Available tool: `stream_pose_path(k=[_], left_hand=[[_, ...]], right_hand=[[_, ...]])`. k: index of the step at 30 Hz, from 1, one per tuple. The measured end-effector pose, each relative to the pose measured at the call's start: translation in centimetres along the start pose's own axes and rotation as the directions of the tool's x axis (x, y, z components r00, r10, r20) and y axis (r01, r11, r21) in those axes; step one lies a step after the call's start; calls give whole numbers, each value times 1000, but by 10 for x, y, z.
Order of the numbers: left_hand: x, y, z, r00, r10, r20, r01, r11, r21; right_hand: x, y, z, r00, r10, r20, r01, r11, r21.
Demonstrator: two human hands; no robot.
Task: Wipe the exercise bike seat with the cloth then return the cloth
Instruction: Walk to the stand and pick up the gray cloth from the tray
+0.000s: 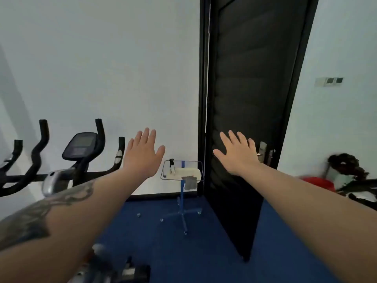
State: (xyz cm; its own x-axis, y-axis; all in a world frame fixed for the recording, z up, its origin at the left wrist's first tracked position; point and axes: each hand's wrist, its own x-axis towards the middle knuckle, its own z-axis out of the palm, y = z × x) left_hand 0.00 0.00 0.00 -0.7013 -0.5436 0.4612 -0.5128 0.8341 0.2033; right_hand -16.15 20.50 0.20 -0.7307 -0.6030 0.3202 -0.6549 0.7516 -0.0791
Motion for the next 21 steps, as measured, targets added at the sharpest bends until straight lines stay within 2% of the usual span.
stream_pose_path(k=[10, 21], left_hand=[[39, -6, 131, 978, -8, 207, 3, 1000, 25], [134, -33, 261, 926, -158, 342, 144, 987, 66]], right_hand=[[62, 17, 105, 988, -2, 153, 3, 1000, -10], [192, 54, 217, 952, -40, 305, 43, 999, -3]])
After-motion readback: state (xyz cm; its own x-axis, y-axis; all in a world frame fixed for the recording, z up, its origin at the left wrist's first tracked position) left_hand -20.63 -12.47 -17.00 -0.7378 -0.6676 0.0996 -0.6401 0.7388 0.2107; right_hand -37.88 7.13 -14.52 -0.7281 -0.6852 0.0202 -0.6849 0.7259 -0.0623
